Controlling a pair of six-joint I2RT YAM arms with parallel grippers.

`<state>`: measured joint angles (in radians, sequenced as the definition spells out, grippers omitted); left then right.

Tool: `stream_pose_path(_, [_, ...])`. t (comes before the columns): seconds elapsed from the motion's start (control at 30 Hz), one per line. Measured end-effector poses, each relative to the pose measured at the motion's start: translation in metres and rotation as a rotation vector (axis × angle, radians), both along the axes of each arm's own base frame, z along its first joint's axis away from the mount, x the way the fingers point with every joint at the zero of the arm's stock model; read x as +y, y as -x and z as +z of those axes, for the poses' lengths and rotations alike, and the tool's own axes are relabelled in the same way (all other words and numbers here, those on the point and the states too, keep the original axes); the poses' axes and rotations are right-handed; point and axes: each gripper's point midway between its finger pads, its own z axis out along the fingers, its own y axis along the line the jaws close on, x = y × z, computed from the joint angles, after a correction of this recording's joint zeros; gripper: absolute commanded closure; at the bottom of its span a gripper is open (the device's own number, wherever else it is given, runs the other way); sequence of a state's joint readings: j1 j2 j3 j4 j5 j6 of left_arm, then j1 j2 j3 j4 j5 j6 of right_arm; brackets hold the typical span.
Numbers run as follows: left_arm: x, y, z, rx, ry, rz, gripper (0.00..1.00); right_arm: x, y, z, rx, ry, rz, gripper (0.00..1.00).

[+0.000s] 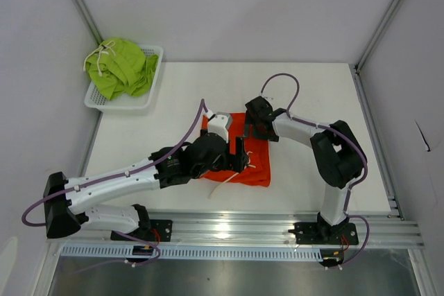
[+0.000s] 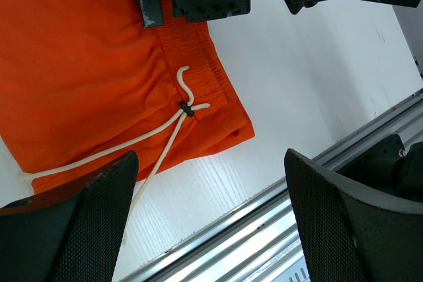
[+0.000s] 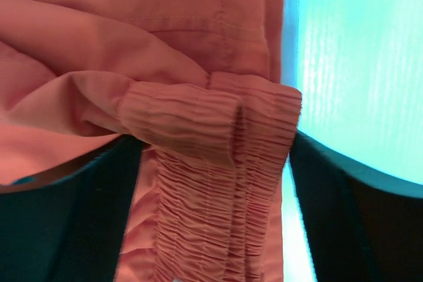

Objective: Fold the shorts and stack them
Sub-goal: Fold the shorts

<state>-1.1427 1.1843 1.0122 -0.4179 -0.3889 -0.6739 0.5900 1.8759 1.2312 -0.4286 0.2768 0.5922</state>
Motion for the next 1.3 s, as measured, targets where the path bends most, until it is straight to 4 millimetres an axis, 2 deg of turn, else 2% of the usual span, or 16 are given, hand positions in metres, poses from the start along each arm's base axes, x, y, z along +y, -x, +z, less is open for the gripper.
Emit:
stream_pose_path(0.03, [0.000,0.000,-0.001,0.001,-0.001,0.000,0.08,0.000,0.000,0.000,0.000,-0.002,-0.001,0.24])
stream_pose_path(0.13, [0.002,-0.001,-0.002,0.002,-0.005,0.004,0.08,0.001,0.000,0.000,-0.006,0.005,0.002,0.34])
stream_pose_path(0.17, [0.003,-0.001,-0.002,0.002,-0.005,0.006,0.08,0.001,0.000,0.000,-0.008,0.009,0.003,0.43])
stream_pose_path(0.3, [0.008,-0.002,-0.006,0.006,-0.009,0.013,0.08,0.002,-0.003,0.002,-0.021,0.015,0.029,0.41])
stream_pose_path(0.4, [0.011,-0.003,-0.006,0.006,-0.009,0.020,0.08,0.003,-0.004,0.003,-0.029,0.021,0.060,0.49])
stream_pose_path(0.57, [0.015,-0.005,-0.006,0.007,-0.008,0.028,0.08,0.008,-0.007,0.009,-0.061,0.020,0.121,0.43])
stream_pose_path(0.7, [0.020,-0.008,-0.002,0.007,0.004,0.038,0.08,0.014,-0.006,0.022,-0.104,0.009,0.175,0.41])
stream_pose_path(0.83, [0.027,-0.013,0.004,0.009,0.024,0.055,0.08,0.026,-0.008,0.038,-0.157,-0.015,0.249,0.34])
stream_pose_path(0.9, [0.031,-0.016,0.005,0.011,0.032,0.066,0.08,0.031,-0.010,0.038,-0.161,-0.017,0.286,0.29])
stream_pose_path(1.03, [0.043,-0.024,-0.005,0.032,0.025,0.093,0.08,0.038,-0.016,0.023,-0.134,0.003,0.336,0.13])
stream_pose_path(1.13, [0.057,-0.033,-0.019,0.072,0.016,0.124,0.08,0.034,-0.014,0.013,-0.105,0.018,0.333,0.01])
stream_pose_path(1.23, [0.074,-0.044,-0.032,0.108,0.002,0.174,0.08,0.031,-0.015,0.019,-0.117,0.019,0.311,0.01])
stream_pose_path(1.3, [0.086,-0.050,-0.038,0.126,-0.012,0.214,0.08,0.027,-0.013,0.031,-0.129,0.005,0.281,0.01])
